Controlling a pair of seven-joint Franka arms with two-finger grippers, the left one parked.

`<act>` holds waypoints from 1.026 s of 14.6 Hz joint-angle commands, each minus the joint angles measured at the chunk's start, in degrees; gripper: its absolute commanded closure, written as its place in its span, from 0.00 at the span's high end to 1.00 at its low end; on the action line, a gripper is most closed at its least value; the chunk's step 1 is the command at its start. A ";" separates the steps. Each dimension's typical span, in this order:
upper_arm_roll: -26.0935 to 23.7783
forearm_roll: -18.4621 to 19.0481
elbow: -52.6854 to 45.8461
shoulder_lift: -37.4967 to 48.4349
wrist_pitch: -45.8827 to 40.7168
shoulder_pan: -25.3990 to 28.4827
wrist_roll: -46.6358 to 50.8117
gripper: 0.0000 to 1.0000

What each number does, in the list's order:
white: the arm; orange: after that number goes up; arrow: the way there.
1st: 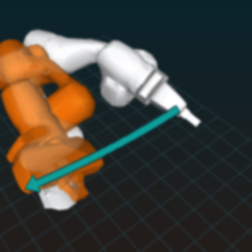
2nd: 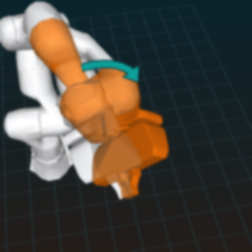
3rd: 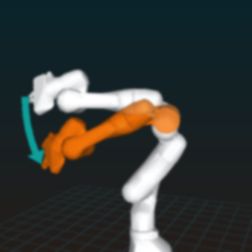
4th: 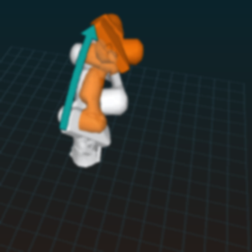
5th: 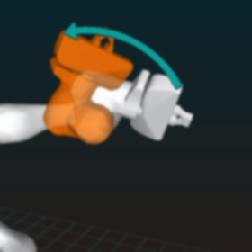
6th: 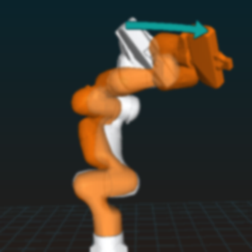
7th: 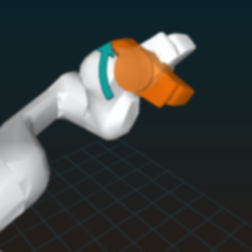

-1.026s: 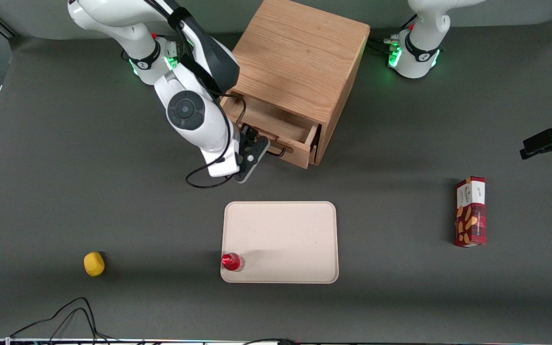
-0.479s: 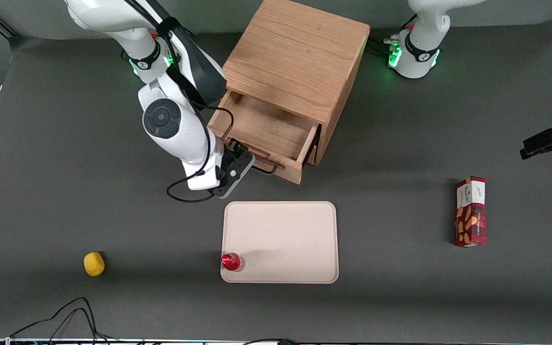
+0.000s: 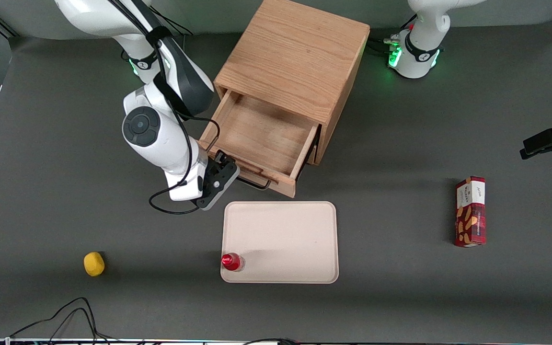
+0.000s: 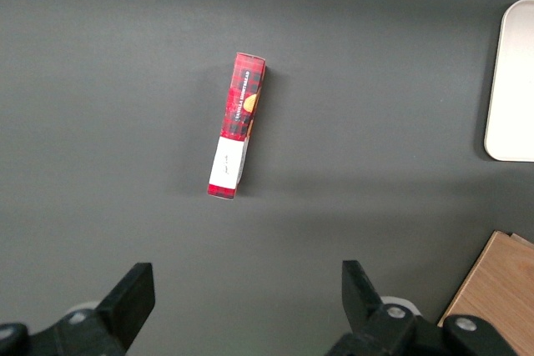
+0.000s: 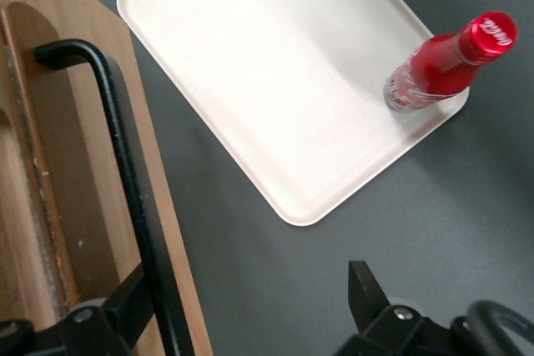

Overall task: Open upper drawer
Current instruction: 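Pull the handle with the right gripper, sliding the upper drawer outward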

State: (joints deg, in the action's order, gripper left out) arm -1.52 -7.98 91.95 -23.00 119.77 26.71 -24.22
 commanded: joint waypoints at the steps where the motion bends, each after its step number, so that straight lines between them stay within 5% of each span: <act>1: 0.63 0.42 -1.16 -0.82 1.43 0.09 -1.36 1.00; 15: 3.27 0.24 -1.25 -1.61 5.21 -0.70 -4.96 1.00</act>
State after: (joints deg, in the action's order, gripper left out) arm 0.83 -8.12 91.94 -23.33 123.36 26.56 -26.83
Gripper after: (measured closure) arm 0.000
